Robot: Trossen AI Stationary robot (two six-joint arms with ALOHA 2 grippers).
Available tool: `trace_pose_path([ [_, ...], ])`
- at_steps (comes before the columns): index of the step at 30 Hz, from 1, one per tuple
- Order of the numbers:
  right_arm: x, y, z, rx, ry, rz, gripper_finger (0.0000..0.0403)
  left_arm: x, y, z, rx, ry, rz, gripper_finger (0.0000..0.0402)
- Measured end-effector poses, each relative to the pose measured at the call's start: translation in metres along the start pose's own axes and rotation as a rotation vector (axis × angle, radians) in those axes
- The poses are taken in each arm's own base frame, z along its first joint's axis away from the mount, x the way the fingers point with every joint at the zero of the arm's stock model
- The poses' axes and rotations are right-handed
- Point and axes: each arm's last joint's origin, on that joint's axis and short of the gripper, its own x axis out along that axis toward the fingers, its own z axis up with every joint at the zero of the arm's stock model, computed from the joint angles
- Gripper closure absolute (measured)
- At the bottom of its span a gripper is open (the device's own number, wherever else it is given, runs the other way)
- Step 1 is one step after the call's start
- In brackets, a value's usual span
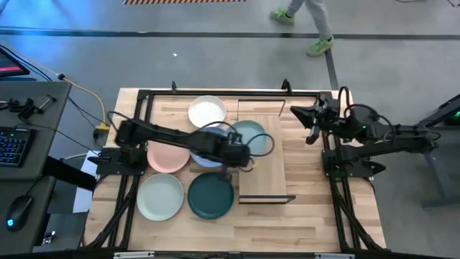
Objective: Place and stack plates onto a shelf
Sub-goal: Put the light blue plate on the shelf
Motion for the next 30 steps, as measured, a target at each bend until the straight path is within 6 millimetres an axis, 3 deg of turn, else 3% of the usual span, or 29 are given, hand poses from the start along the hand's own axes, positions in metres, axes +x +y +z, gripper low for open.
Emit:
trace_pose_path([
  [6, -0.001, -0.001, -0.004, 0.023, 0.058, -0.008, 0.0402, 0.031, 0.018, 0.020, 0.011, 0.008, 0.023, 0.0401],
  [16, 0.000, -0.001, -0.007, 0.061, 0.074, -0.013, 0.0402, 0.081, 0.035, 0.024, -0.021, 0.022, 0.028, 0.0401],
  [24, 0.000, -0.001, -0.006, 0.063, 0.070, -0.012, 0.0402, 0.103, 0.033, 0.025, -0.028, 0.015, 0.034, 0.0395],
  [30, 0.002, 0.000, -0.008, 0.059, 0.078, -0.015, 0.0402, 0.106, 0.036, 0.034, -0.032, -0.077, 0.065, 0.0393],
])
